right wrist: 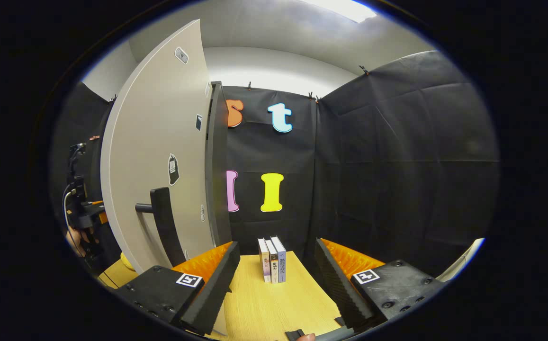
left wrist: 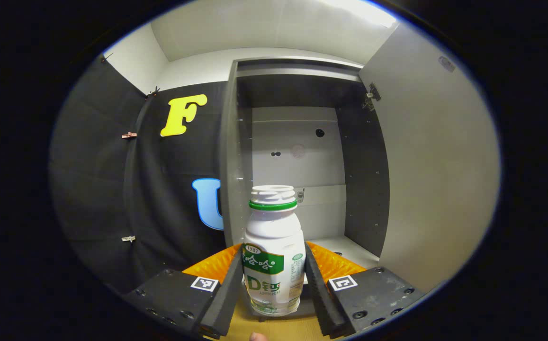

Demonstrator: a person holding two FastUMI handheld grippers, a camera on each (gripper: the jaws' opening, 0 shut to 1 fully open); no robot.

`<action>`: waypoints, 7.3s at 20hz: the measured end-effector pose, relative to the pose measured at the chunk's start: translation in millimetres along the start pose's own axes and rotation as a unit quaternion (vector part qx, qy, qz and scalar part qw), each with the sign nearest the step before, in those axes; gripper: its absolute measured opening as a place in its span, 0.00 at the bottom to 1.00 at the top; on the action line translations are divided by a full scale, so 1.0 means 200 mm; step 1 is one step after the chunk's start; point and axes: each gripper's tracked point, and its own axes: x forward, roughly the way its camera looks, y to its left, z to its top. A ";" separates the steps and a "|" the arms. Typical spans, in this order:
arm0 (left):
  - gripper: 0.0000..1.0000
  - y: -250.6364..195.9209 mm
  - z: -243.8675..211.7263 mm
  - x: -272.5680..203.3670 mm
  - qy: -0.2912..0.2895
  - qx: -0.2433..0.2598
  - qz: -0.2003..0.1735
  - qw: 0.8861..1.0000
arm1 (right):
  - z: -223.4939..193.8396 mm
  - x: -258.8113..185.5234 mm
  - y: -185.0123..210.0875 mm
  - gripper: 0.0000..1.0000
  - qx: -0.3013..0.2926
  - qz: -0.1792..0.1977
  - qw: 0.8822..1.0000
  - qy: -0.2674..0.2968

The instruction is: Open the cabinet door with the right hand, grasp the bottle in the cabinet with the left hand and place it on the coaster, then close the cabinet door with the right hand.

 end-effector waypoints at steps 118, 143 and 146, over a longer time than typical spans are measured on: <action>0.92 0.44 -0.41 -0.69 0.053 -0.013 -0.005 0.999 | -0.16 -0.11 1.36 0.97 0.036 0.162 0.985 0.042; 0.95 0.10 -0.05 -0.55 0.029 -0.004 0.012 1.000 | -0.13 0.07 0.94 0.97 -0.003 0.128 0.992 -0.016; 0.94 0.03 -0.03 -0.55 0.022 0.002 0.016 1.000 | -0.14 0.10 0.90 0.97 0.001 0.131 0.991 -0.015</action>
